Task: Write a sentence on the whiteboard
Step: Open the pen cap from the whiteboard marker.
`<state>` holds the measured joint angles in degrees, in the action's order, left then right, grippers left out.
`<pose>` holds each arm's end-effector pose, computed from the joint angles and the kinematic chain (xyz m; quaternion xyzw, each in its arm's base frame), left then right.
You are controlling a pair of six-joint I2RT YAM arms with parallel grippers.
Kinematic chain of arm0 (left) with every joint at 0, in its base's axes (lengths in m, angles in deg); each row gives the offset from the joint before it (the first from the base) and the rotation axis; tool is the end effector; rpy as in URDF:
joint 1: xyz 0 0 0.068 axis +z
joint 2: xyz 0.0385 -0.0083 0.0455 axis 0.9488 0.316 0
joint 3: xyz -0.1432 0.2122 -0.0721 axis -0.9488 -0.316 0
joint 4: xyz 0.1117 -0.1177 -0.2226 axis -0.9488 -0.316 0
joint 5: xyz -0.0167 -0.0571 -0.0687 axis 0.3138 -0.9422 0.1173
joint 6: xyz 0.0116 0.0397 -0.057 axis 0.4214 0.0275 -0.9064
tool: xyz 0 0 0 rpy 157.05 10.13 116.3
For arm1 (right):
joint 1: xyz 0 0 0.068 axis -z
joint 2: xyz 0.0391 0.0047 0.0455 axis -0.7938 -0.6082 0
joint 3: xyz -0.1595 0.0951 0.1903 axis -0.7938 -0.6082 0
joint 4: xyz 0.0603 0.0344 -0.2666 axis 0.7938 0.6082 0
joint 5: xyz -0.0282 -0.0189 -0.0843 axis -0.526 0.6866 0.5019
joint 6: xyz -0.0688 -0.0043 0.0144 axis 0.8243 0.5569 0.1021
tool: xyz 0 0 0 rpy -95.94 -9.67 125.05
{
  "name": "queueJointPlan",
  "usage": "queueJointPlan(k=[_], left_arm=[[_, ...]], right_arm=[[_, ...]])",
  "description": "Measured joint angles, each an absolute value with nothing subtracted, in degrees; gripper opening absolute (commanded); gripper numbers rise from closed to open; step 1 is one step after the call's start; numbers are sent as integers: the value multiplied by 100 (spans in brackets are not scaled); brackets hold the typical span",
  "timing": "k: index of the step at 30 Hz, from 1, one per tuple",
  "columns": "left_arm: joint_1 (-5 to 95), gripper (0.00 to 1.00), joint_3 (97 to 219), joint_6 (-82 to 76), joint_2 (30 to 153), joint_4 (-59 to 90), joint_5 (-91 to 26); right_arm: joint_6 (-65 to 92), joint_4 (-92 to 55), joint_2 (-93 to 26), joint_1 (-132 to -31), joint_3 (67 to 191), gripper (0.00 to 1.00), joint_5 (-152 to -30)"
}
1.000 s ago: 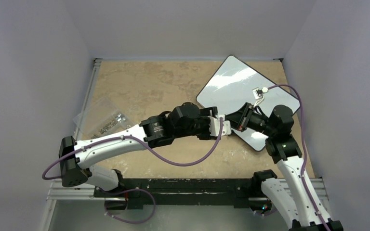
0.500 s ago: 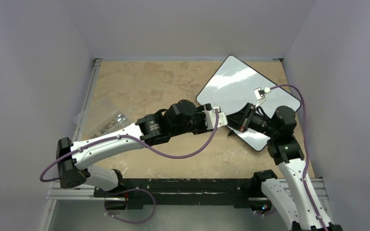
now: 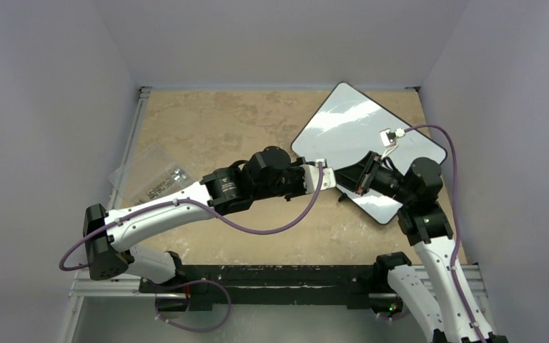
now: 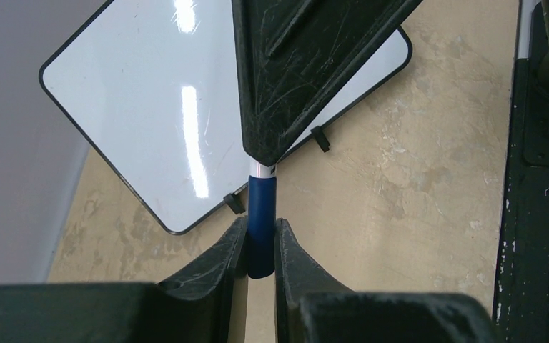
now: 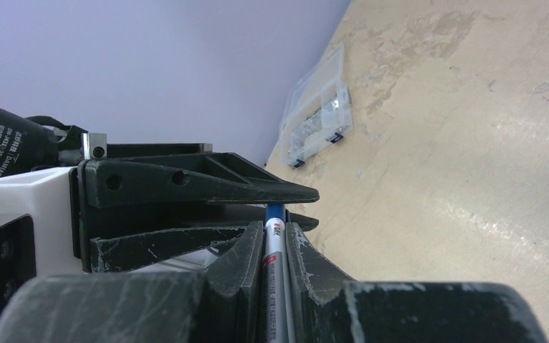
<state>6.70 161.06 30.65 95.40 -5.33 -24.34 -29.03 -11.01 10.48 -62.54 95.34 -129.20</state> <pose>0.1509 -0.3225 0.3567 0.5748 0.6038 -0.2028 0.5138 0.1736 0.0727 0.3444 -0.0254 0.7206 0.5605 0.4072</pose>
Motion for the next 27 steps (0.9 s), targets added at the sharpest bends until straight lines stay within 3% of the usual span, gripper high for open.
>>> queueJointPlan(k=[19,27], left_arm=[[650,0,14871,3507,9050,905,-2347],[965,0,14149,3483,8668,853,-1634]], right_arm=[[-2842,-317,1109,-6341,9707,0,-12601],[-2798,-142,1158,-6263,9829,0,-12242]])
